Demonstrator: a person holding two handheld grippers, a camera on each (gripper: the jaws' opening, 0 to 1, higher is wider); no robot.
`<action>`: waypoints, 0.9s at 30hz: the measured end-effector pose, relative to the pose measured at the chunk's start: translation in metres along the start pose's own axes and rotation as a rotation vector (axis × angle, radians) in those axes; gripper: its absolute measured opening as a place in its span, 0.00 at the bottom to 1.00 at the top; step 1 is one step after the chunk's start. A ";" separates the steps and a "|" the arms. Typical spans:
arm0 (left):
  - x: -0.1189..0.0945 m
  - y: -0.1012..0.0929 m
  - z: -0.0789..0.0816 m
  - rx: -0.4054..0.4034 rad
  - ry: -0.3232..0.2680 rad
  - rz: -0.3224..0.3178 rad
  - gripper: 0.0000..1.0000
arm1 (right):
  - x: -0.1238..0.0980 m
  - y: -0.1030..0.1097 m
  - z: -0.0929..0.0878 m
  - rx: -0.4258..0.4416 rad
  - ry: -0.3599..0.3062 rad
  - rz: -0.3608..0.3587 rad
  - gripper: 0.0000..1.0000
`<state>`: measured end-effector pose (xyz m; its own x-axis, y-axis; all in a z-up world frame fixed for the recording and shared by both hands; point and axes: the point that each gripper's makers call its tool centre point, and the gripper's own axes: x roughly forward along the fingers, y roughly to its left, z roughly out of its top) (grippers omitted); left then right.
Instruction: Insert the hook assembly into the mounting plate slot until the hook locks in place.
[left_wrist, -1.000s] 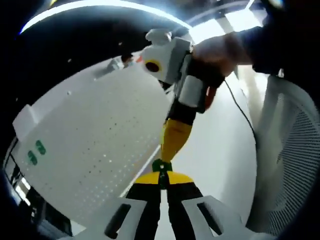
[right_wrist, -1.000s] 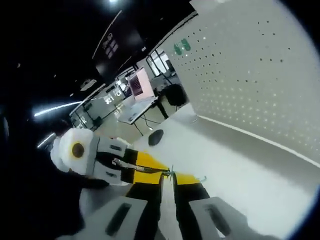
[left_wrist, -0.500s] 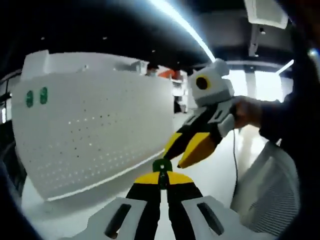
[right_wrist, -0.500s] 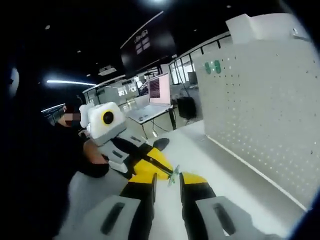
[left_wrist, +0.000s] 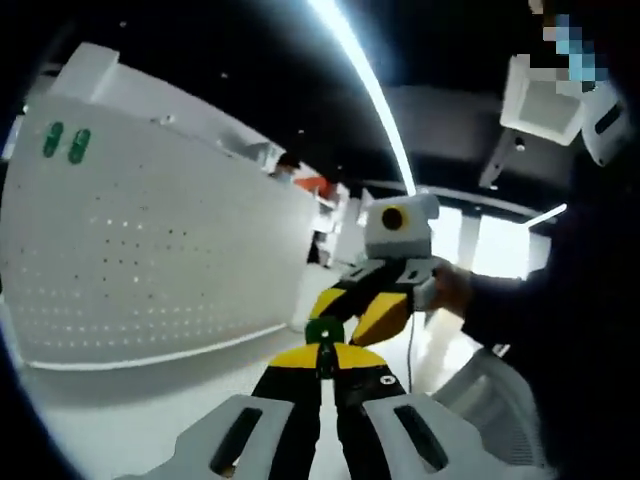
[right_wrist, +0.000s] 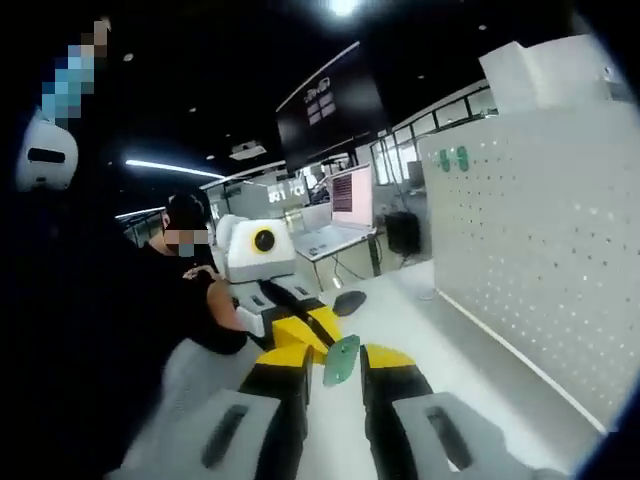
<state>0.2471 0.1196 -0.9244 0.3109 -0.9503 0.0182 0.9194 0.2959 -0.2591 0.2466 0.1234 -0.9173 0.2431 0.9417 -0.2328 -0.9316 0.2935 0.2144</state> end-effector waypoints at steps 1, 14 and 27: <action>0.000 -0.002 0.001 -0.002 -0.006 -0.010 0.03 | -0.001 0.001 0.002 -0.002 -0.014 0.004 0.17; 0.002 -0.023 0.012 -0.001 -0.058 -0.109 0.03 | -0.002 0.016 0.015 0.042 -0.057 0.075 0.13; 0.003 -0.020 0.009 0.034 -0.037 -0.092 0.03 | 0.002 0.015 0.013 0.008 -0.032 0.059 0.13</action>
<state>0.2320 0.1120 -0.9110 0.2332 -0.9694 0.0762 0.9520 0.2116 -0.2214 0.2366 0.1323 -0.9022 0.1961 0.9622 -0.1891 -0.9426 0.2381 0.2342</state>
